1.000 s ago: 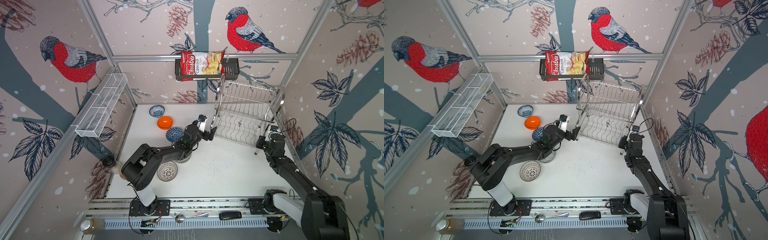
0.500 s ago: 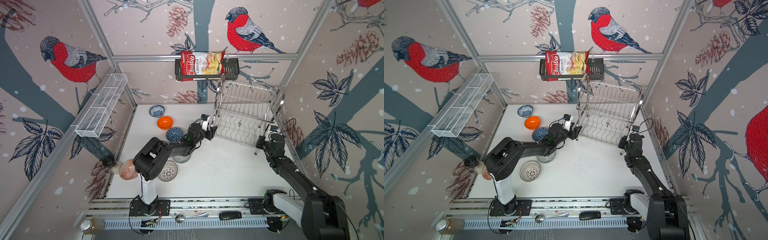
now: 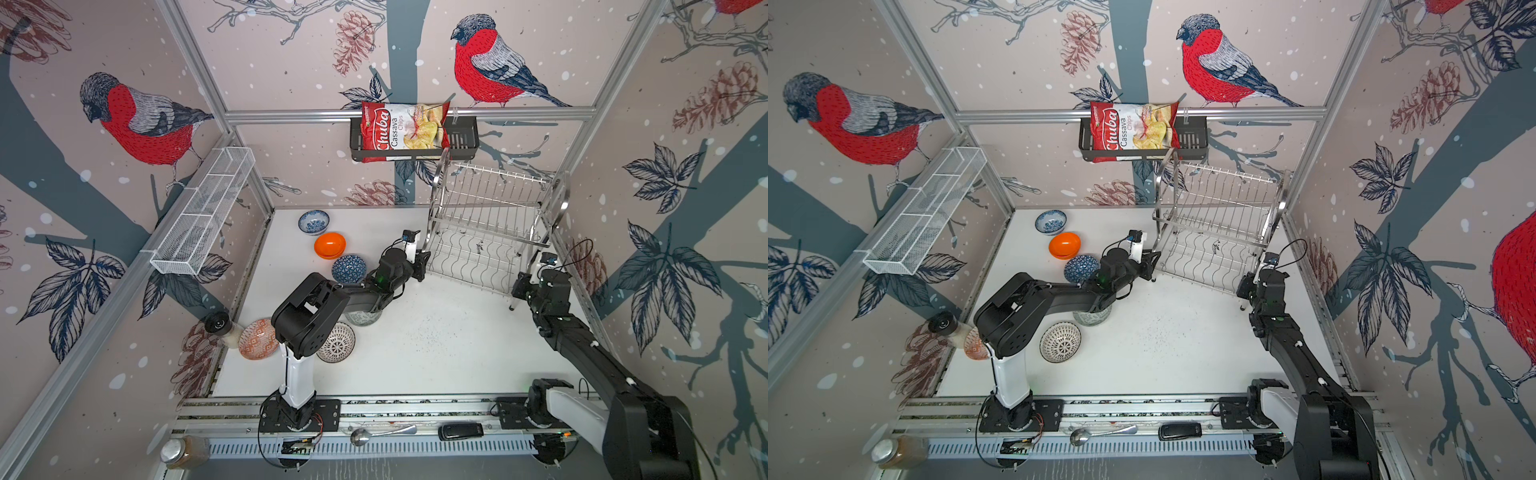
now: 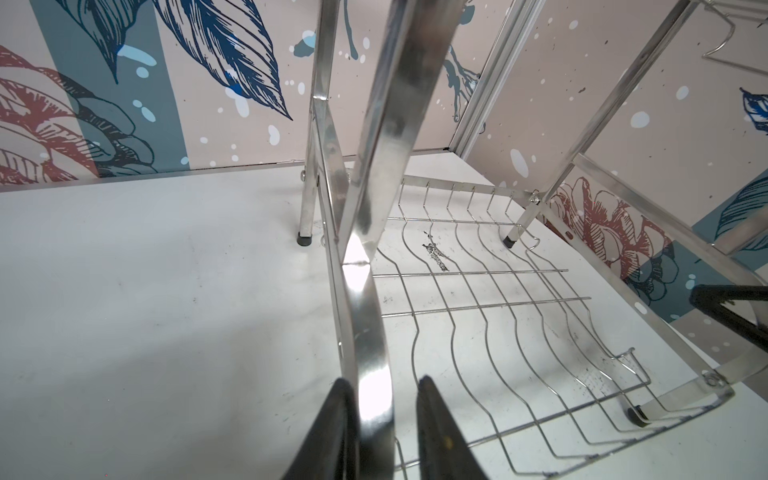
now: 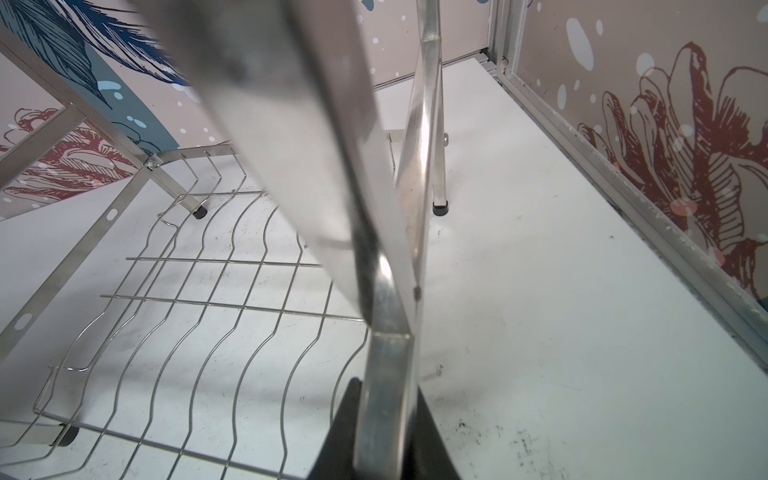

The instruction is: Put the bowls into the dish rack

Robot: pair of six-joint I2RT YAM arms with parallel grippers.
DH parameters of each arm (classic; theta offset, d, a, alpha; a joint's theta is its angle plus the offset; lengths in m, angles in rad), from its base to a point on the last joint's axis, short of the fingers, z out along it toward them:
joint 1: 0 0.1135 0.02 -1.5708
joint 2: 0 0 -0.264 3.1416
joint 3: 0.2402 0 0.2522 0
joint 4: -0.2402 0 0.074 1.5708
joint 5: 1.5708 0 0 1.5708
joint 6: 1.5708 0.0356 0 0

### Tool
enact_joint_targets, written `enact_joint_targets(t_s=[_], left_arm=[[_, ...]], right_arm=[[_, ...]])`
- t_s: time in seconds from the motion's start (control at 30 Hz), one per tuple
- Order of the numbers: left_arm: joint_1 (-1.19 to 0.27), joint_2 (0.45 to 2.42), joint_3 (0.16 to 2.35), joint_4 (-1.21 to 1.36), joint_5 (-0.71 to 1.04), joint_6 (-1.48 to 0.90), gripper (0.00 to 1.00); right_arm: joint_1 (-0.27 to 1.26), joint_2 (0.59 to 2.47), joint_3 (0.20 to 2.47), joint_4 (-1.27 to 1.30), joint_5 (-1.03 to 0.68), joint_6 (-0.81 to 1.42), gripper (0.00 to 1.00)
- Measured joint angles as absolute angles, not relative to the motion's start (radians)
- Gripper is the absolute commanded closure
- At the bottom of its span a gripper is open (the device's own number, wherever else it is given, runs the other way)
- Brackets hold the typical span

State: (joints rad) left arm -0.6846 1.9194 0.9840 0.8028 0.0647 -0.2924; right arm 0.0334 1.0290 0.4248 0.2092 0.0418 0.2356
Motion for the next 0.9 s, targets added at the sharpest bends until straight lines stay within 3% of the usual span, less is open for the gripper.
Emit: enact_joint_targets(t_s=[0.07, 0.27, 0.53, 0.9], left_arm=[[-0.685, 1.919, 0.981, 0.803, 0.056, -0.298, 0.89], [-0.695, 1.892, 0.952, 0.801, 0.020, -0.300, 0.96], [-0.710, 1.820, 0.886, 0.798, -0.024, -0.318, 0.99], [-0.723, 1.784, 0.871, 0.799, -0.090, -0.350, 1.00]], right_arm=[[0.033, 1.029, 0.424, 0.213, 0.043, 0.235, 0.98], [0.038, 1.032, 0.422, 0.224, 0.033, 0.231, 0.97], [0.039, 1.089, 0.444, 0.260, 0.020, 0.202, 0.97], [0.041, 1.300, 0.581, 0.313, 0.020, 0.129, 0.98]])
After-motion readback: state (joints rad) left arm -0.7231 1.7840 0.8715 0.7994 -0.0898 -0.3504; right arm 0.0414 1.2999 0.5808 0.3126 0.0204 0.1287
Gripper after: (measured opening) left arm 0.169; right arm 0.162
